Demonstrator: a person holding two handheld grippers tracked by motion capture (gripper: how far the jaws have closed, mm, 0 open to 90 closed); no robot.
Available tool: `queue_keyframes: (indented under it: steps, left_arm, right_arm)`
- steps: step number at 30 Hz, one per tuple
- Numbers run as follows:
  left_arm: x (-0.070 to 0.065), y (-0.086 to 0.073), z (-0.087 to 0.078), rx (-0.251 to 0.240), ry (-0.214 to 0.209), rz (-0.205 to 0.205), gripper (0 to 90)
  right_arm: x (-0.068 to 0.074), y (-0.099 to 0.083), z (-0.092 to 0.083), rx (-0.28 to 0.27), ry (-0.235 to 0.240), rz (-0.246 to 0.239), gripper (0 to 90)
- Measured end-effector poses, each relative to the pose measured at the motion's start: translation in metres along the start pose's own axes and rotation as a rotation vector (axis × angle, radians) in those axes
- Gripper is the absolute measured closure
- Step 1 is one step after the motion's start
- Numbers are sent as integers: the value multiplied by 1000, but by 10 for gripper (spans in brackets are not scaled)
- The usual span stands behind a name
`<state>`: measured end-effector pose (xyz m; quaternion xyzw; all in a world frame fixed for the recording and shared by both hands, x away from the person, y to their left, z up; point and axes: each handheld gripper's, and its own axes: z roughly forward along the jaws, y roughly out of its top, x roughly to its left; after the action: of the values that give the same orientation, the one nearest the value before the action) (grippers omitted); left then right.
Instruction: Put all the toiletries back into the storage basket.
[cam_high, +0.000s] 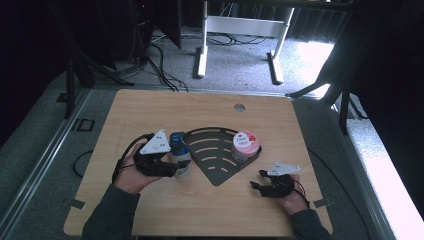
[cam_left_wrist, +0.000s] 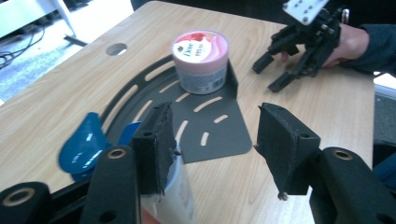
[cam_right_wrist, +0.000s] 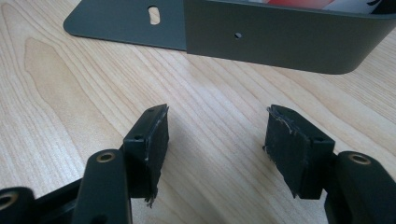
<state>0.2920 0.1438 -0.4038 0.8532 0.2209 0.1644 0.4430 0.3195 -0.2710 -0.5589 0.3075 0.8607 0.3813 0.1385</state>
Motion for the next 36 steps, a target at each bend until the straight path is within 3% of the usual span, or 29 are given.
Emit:
queue_keyframes:
  steps: [8,11,14,17,36]
  left_arm:
    - [10,0,0,19,38,-28,390]
    - [15,-2,5,54,74,-44,365]
    - [16,-3,6,62,71,-43,364]
    - [19,-4,12,103,94,-43,360]
    - [25,-10,38,266,77,-43,425]
  right_arm:
    - [0,0,0,0,0,0,389]
    - [0,0,0,0,1,0,388]
    - [0,0,0,0,1,0,388]
    - [0,0,0,0,1,0,387]
    - [0,0,0,-2,2,-2,383]
